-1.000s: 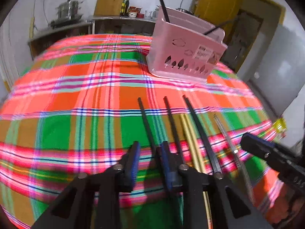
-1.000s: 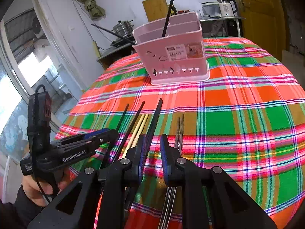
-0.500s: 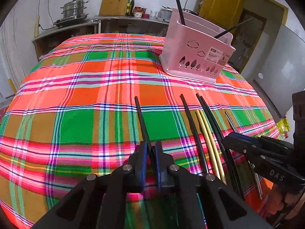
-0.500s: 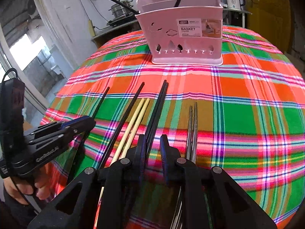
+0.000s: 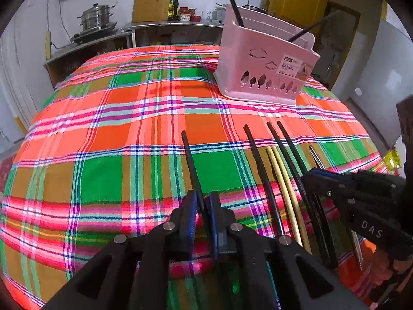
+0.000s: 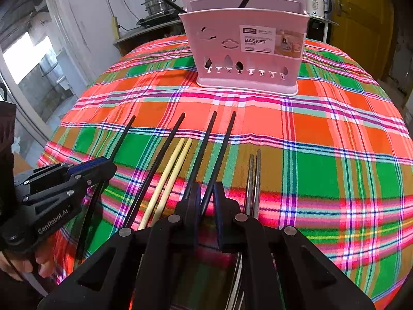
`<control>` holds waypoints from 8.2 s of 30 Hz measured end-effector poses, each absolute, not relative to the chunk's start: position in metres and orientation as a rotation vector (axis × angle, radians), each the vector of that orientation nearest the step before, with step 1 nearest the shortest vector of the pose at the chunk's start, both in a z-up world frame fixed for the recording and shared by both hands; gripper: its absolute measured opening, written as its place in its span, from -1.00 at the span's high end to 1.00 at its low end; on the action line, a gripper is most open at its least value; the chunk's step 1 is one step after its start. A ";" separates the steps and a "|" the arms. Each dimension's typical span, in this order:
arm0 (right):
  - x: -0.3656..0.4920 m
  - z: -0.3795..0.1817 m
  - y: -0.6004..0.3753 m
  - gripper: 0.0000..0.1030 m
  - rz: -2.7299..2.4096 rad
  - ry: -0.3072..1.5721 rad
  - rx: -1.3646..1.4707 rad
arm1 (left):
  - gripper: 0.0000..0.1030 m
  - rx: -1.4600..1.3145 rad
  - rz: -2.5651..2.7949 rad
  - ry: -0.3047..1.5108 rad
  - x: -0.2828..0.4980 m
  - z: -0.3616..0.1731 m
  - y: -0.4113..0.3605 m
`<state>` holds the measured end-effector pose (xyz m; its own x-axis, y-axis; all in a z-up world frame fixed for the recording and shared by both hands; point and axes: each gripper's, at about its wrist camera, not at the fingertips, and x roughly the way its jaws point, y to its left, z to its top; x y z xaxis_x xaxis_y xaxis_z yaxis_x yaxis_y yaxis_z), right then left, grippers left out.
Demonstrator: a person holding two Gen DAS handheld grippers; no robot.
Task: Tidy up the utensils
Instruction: 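Close the right tool on a black chopstick while the left tool grasps another, then carry the held black chopsticks with both tools above the pink basket, then lower the chopsticks into the basket and open both tools, then withdraw both open tools from the basket toward the remaining chopsticks, then close the right tool on a black chopstick while the left tool grasps another, then lift the black chopsticks with both tools and carry them above the pink basket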
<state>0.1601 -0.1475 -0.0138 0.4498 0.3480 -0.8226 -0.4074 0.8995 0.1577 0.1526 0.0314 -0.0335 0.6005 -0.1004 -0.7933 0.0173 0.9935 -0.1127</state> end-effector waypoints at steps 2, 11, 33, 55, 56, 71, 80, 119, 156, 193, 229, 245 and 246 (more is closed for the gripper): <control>0.164 -0.014 -0.147 0.80 0.472 1.010 -0.064 | 0.81 -0.085 -0.069 0.924 0.154 -0.034 0.030; 0.170 -0.010 -0.156 0.89 0.504 1.007 0.021 | 0.91 -0.153 -0.097 0.922 0.157 -0.027 0.037; 0.151 0.085 -0.194 0.89 0.603 0.736 0.172 | 0.91 -0.171 -0.211 0.662 0.143 0.092 0.039; 0.157 0.106 -0.210 0.89 0.580 0.666 0.199 | 0.91 -0.158 -0.189 0.604 0.172 0.111 0.037; 0.157 0.104 -0.211 0.89 0.580 0.668 0.199 | 0.91 -0.159 -0.186 0.615 0.172 0.107 0.037; 0.158 0.105 -0.214 0.89 0.572 0.665 0.195 | 0.91 -0.131 -0.199 0.667 0.135 0.114 0.046; 0.173 0.133 -0.220 0.89 0.559 0.574 0.231 | 0.91 -0.178 -0.233 0.582 0.173 0.151 0.037; 0.269 0.138 -0.194 0.80 0.472 0.475 0.252 | 0.79 -0.237 -0.219 0.535 0.298 0.141 0.035; 0.118 0.093 -0.243 0.69 0.533 0.550 0.226 | 0.77 -0.217 -0.275 0.601 0.103 0.059 0.026; 0.117 0.025 -0.220 0.70 0.567 0.761 0.186 | 0.86 -0.159 -0.162 0.887 0.154 -0.034 0.000; 0.166 -0.016 -0.129 0.82 0.501 0.981 -0.076 | 0.79 -0.103 -0.089 0.942 0.172 -0.033 0.025; 0.162 0.013 -0.158 0.89 0.554 0.913 0.050 | 0.90 -0.180 -0.182 0.853 0.160 0.008 0.029; 0.162 0.016 -0.160 0.89 0.557 0.905 0.059 | 0.90 -0.180 -0.191 0.840 0.159 0.014 0.029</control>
<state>0.1621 -0.1599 0.0165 0.4868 0.4821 -0.7284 -0.4339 0.8572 0.2774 0.1590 0.0290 0.0143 0.6522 -0.2378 -0.7198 0.0961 0.9678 -0.2326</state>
